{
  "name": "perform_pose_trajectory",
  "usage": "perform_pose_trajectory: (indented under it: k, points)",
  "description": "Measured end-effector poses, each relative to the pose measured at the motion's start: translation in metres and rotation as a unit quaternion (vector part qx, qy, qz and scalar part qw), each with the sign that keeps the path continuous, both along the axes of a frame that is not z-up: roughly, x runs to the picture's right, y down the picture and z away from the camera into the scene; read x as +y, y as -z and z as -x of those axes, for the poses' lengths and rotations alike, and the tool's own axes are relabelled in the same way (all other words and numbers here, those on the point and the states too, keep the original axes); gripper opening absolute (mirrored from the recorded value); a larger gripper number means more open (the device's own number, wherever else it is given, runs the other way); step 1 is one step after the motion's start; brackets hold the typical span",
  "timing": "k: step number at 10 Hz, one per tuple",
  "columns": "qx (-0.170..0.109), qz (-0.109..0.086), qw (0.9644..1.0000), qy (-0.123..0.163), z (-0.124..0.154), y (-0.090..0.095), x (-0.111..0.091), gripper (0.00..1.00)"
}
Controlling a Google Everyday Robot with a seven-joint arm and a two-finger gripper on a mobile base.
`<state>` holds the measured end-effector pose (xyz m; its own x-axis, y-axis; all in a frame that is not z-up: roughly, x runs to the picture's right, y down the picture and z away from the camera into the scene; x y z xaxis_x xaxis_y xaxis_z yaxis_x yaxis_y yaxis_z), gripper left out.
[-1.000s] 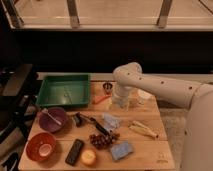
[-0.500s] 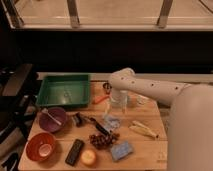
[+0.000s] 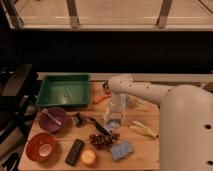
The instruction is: Place towel in red bowl
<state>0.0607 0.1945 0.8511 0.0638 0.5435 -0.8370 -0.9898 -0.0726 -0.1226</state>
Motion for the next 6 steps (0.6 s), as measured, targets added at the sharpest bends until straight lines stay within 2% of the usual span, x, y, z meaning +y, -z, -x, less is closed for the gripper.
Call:
perform_pose_trajectory:
  k: [1,2,6]
  points:
    - [-0.003,0.011,0.9999,0.002,0.0042,-0.0009,0.0074,0.64]
    - [-0.008,0.023,0.9997,0.004,0.0098,0.0007,0.0146,0.54]
    - [-0.007,0.022,0.9997,0.003,0.0071,0.0023,0.0115,0.15]
